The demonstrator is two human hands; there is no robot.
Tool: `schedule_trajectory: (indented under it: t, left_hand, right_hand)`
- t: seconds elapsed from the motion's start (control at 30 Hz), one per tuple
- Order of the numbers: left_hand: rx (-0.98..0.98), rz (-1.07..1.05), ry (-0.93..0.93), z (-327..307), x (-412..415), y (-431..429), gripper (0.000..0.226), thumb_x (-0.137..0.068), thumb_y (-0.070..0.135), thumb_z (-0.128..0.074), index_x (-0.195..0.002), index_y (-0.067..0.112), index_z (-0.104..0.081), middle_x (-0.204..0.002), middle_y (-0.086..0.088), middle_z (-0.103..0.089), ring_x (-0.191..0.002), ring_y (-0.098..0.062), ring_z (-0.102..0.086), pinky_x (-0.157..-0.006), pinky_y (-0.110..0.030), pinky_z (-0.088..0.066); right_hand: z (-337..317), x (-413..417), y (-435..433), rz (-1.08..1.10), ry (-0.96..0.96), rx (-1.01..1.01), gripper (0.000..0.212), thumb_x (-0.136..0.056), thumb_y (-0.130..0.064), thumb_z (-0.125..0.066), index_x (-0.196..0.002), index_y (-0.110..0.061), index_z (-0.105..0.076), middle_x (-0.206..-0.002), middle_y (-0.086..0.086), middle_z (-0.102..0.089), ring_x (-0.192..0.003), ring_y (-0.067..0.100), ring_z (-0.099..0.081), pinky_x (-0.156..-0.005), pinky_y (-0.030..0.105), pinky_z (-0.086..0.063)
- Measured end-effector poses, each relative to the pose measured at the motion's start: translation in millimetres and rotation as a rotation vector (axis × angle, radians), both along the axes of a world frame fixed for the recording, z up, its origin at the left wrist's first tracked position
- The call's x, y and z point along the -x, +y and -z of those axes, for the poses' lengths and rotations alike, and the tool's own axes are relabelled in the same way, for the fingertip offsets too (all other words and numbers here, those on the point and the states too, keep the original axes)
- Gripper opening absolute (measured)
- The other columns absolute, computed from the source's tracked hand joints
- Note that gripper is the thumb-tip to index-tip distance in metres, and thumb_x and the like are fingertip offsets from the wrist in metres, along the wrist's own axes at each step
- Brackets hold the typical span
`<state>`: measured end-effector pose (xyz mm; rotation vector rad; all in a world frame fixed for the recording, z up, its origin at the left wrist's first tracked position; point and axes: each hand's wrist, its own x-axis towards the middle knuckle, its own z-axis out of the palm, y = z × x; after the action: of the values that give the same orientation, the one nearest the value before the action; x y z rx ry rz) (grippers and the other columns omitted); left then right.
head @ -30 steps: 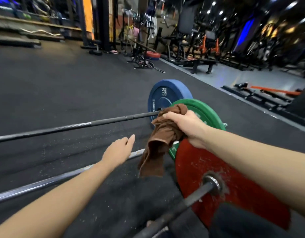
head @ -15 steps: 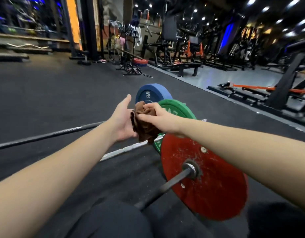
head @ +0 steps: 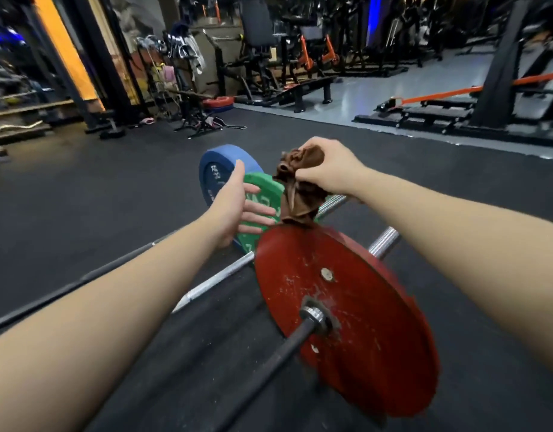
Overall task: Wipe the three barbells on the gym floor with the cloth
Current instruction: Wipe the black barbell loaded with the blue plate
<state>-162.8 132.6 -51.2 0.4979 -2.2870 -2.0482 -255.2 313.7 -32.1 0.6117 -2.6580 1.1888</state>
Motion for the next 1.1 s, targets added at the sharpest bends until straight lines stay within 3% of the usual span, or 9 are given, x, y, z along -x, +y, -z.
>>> schedule_trajectory:
  t: [0.17, 0.3, 0.4, 0.47, 0.53, 0.7, 0.87, 0.97, 1.1]
  left_hand:
    - [0.329, -0.043, 0.062, 33, 76, 32, 0.053, -0.106, 0.057, -0.034, -0.092, 0.013, -0.058, -0.089, -0.01, -0.072, -0.076, -0.024, -0.064, -0.071, -0.035, -0.046]
    - [0.692, -0.109, 0.11, 54, 107, 49, 0.05, -0.104, 0.051, -0.045, -0.094, 0.006, -0.064, -0.088, -0.002, -0.068, -0.088, -0.023, -0.06, -0.074, -0.032, -0.037]
    - [0.832, -0.139, 0.134, 61, 134, 52, 0.052, -0.103, 0.051, -0.045, -0.072, 0.011, -0.057, -0.088, -0.016, -0.064, -0.097, -0.036, -0.06, -0.079, -0.037, -0.039]
    - [0.895, -0.183, 0.103, 64, 152, 51, 0.048, -0.101, 0.057, -0.042, -0.083, 0.016, -0.06, -0.108, -0.02, -0.058, -0.12, -0.037, -0.05, -0.1, -0.043, -0.04]
    - [0.994, -0.209, 0.102, 66, 166, 52, 0.045, -0.101, 0.059, -0.042, -0.098, 0.018, -0.06, -0.116, -0.01, -0.048, -0.129, -0.032, -0.039, -0.105, -0.043, -0.034]
    - [1.31, -0.086, 0.149, 56, 203, 47, 0.048, -0.102, 0.059, -0.041, -0.108, 0.017, -0.064, -0.121, -0.008, -0.054, -0.123, -0.032, -0.046, -0.102, -0.044, -0.036]
    - [1.391, 0.074, -0.024, 58, 228, 46, 0.057, -0.103, 0.065, -0.024, -0.095, 0.022, -0.061, -0.109, -0.006, -0.063, -0.1, -0.031, -0.054, -0.094, -0.044, -0.04]
    - [1.463, 0.171, -0.115, 62, 234, 43, 0.067, -0.102, 0.068, -0.009, -0.096, 0.027, -0.061, -0.107, -0.002, -0.069, -0.107, -0.03, -0.059, -0.103, -0.046, -0.037]
    - [1.591, 0.254, -0.185, 65, 237, 41, 0.075, -0.099, 0.07, -0.002, -0.102, 0.031, -0.066, -0.107, 0.0, -0.071, -0.11, -0.027, -0.06, -0.105, -0.046, -0.032]
  right_hand:
    - [21, 87, 72, 0.219, -0.12, 0.205, 0.035, -0.062, -0.038, -0.078, -0.094, -0.033, -0.066, -0.101, 0.0, -0.071, -0.1, 0.026, -0.067, -0.083, 0.038, -0.059]
    - [80, 127, 94, 0.244, -0.233, 0.284, 0.034, -0.067, -0.033, -0.078, -0.099, -0.03, -0.066, -0.103, 0.0, -0.07, -0.097, 0.025, -0.066, -0.072, 0.028, -0.051]
    - [125, 148, 96, 0.264, -0.315, 0.293, 0.034, -0.071, -0.031, -0.079, -0.103, -0.027, -0.067, -0.105, 0.002, -0.07, -0.1, 0.027, -0.067, -0.077, 0.033, -0.056]
    - [148, 160, 92, 0.267, -0.344, 0.262, 0.037, -0.075, -0.031, -0.079, -0.109, -0.025, -0.067, -0.108, 0.002, -0.069, -0.102, 0.027, -0.064, -0.081, 0.033, -0.054]
    - [164, 169, 86, 0.229, -0.379, 0.231, 0.041, -0.079, -0.03, -0.078, -0.117, -0.024, -0.065, -0.11, 0.001, -0.066, -0.102, 0.025, -0.06, -0.08, 0.029, -0.047]
    - [184, 183, 66, 0.228, -0.427, 0.274, 0.04, -0.083, -0.03, -0.076, -0.12, -0.022, -0.064, -0.104, -0.004, -0.059, -0.098, 0.02, -0.055, -0.083, 0.023, -0.038]
    - [202, 200, 58, 0.226, -0.484, 0.316, 0.049, -0.083, -0.028, -0.078, -0.121, -0.023, -0.048, -0.111, 0.0, -0.057, -0.097, 0.021, -0.054, -0.084, 0.028, -0.042]
    - [212, 222, 67, 0.296, -0.455, 0.334, 0.05, -0.083, -0.028, -0.076, -0.118, -0.024, -0.041, -0.108, 0.001, -0.056, -0.097, 0.025, -0.057, -0.084, 0.034, -0.047]
    - [224, 242, 83, 0.447, -0.441, 0.463, 0.039, -0.083, -0.027, -0.072, -0.113, -0.027, -0.048, -0.104, -0.003, -0.057, -0.096, 0.023, -0.057, -0.08, 0.032, -0.046]
